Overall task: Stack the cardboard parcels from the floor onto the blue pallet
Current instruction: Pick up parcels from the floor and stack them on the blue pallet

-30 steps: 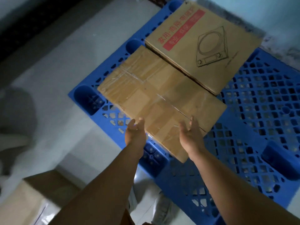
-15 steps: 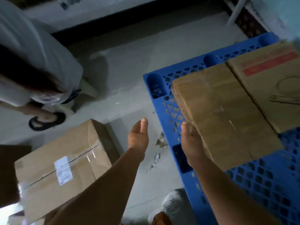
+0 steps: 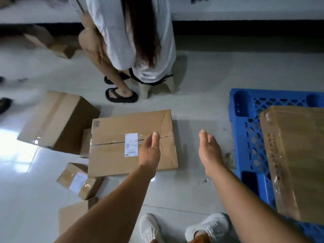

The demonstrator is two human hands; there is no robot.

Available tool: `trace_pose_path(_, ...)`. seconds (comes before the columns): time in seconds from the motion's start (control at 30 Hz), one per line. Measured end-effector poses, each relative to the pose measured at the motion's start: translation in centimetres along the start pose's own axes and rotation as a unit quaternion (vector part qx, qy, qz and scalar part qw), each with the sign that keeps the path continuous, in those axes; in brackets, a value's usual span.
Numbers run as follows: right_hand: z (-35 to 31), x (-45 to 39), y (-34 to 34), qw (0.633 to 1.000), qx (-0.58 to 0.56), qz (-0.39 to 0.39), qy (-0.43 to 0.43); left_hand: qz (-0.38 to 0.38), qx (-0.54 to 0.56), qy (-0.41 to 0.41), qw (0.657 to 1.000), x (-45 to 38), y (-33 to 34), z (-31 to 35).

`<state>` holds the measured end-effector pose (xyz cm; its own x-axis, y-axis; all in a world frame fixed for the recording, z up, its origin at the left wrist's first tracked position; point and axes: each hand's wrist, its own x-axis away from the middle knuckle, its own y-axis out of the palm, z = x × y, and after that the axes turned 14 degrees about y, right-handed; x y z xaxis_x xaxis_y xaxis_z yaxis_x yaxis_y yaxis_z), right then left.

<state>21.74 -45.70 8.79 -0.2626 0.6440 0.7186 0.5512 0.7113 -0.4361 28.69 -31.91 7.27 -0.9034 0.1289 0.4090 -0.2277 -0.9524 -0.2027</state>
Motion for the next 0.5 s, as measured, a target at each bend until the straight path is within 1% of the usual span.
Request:
trace_pose_path(0.27, -1.6, 4.3, 11.2, 0.997, 0.059, -0.044, -0.038, 0.072, 0.040, -0.033, 0.996, -1.7, -11.9, -2.9)
trace_pose_path(0.5, -3.4, 5.7, 19.3, 0.984, 0.128, -0.099, -0.071, 0.167, 0.096, -0.095, 0.977, -2.7, -18.5, -5.8)
